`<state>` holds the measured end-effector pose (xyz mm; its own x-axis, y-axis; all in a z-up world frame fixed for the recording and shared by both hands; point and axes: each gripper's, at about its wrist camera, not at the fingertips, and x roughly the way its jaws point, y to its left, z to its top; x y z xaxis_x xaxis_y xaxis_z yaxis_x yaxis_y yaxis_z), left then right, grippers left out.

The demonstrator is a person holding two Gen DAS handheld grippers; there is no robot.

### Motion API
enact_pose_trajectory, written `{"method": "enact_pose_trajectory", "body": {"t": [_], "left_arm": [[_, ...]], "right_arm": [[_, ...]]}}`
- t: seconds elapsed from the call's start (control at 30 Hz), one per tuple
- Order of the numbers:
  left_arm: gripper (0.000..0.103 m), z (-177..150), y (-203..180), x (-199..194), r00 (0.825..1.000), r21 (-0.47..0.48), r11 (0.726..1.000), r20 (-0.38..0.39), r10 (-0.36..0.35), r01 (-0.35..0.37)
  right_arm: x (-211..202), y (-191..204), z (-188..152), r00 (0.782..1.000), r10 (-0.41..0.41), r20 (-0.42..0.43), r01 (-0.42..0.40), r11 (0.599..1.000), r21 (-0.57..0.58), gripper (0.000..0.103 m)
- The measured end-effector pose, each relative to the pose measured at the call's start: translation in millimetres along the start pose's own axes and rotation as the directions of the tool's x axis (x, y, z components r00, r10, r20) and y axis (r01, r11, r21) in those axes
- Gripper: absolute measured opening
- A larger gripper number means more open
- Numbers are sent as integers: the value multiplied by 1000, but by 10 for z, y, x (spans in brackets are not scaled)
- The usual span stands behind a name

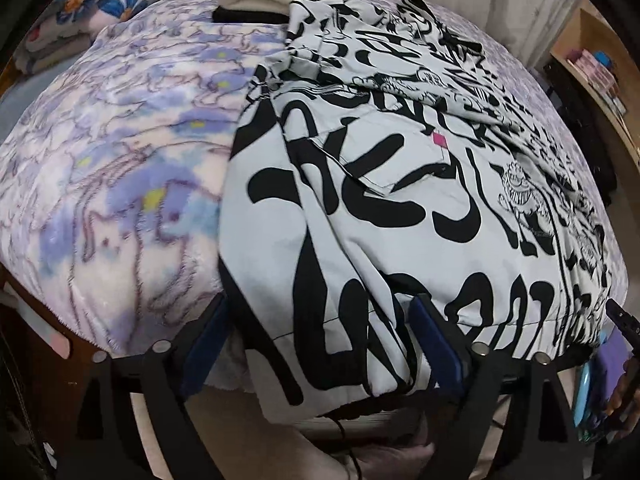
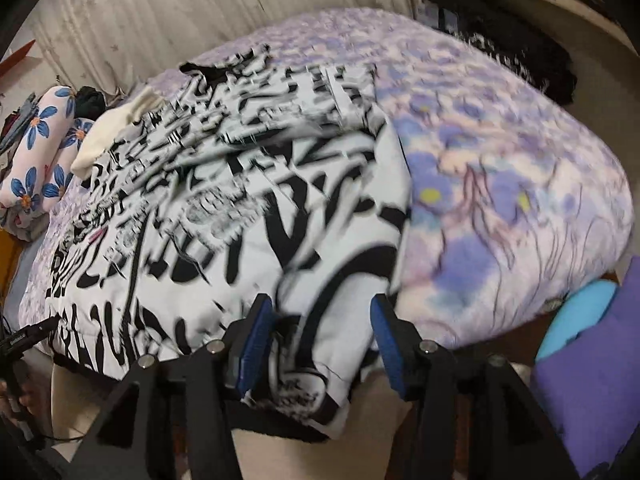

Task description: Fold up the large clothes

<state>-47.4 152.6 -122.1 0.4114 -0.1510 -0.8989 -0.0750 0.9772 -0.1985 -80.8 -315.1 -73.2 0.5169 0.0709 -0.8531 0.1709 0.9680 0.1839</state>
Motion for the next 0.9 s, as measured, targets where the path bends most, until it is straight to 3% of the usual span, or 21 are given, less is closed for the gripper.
{"method": "enact_pose_trajectory", "body": {"t": [0.13, 0.4, 0.53, 0.7, 0.8, 0.9], "left_arm": [[95, 12, 25, 67, 1000, 3, 1000, -8, -20, 20], [97, 14, 138, 156, 993, 2, 993, -8, -114, 114], [81, -16, 101, 101, 993, 37, 993, 10, -116, 116], [77, -23, 137, 97, 988, 60, 986, 18, -154, 153], [82, -12, 183, 148, 982, 60, 980, 9, -189, 188], [83, 0, 155, 189, 984, 67, 982, 2, -177, 176]], "right_arm": [[120, -63, -76, 999, 24, -39, -23, 1000, 21, 51], [157, -19, -96, 995, 101, -14, -101, 995, -26, 53], [117, -27, -94, 981, 196, 6, -196, 980, -35, 48], [209, -167, -106, 955, 296, 8, -296, 955, 3, 48], [272, -152, -127, 958, 286, 10, -286, 958, 7, 48], [301, -20, -119, 975, 224, 13, -223, 974, -32, 49]]}}
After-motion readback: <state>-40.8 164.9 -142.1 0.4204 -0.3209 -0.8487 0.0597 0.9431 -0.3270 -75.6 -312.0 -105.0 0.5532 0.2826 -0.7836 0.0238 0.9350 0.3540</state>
